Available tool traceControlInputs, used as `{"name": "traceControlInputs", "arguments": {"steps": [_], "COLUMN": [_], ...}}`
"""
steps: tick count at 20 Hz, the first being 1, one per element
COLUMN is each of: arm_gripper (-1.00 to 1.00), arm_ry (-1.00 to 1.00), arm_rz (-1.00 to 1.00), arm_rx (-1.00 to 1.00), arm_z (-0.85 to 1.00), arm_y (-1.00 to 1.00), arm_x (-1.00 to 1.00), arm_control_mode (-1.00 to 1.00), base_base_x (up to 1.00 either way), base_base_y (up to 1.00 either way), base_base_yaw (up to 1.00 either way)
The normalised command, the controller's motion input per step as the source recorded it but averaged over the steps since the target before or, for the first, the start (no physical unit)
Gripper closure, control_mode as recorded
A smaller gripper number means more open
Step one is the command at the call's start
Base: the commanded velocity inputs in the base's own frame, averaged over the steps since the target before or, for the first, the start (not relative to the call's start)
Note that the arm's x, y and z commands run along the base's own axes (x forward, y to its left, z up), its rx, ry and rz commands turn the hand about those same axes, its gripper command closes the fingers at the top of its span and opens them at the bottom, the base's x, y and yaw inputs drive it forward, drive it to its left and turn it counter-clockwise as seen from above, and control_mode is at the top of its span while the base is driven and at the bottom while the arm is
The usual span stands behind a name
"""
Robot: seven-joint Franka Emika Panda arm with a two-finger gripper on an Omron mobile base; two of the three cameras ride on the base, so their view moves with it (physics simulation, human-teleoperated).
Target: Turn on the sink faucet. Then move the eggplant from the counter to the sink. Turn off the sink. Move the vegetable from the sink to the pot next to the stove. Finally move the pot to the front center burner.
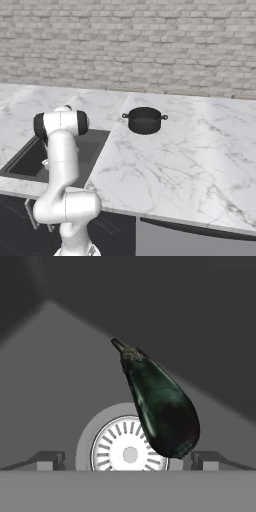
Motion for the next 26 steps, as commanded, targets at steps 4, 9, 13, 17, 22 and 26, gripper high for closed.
{"name": "traceControlInputs", "arguments": {"steps": [4, 9, 13, 17, 22, 26], "arm_gripper": [-1.00, -1.00, -1.00, -1.00, -1.00, -1.00], "arm_ry": [-0.06, -0.01, 0.00, 0.00, 0.00, 0.00], "arm_rz": [-0.03, -0.03, -0.01, 0.00, 0.00, 0.00], "arm_rx": [-0.01, -0.02, 0.00, 0.00, -0.01, -0.04], "arm_z": [0.00, -0.03, 0.00, -0.01, -0.19, -0.33], "arm_y": [0.04, 0.00, 0.00, 0.00, 0.00, 0.02], "arm_x": [0.09, 0.16, 0.30, 0.37, 0.24, 0.14], "arm_control_mode": [-1.00, -1.00, -1.00, -1.00, -1.00, -1.00], "base_base_x": [0.00, 0.00, 0.00, 0.00, 0.00, 0.00], "base_base_y": [0.00, 0.00, 0.00, 0.00, 0.00, 0.00], "base_base_yaw": [0.00, 0.00, 0.00, 0.00, 0.00, 0.00]}}
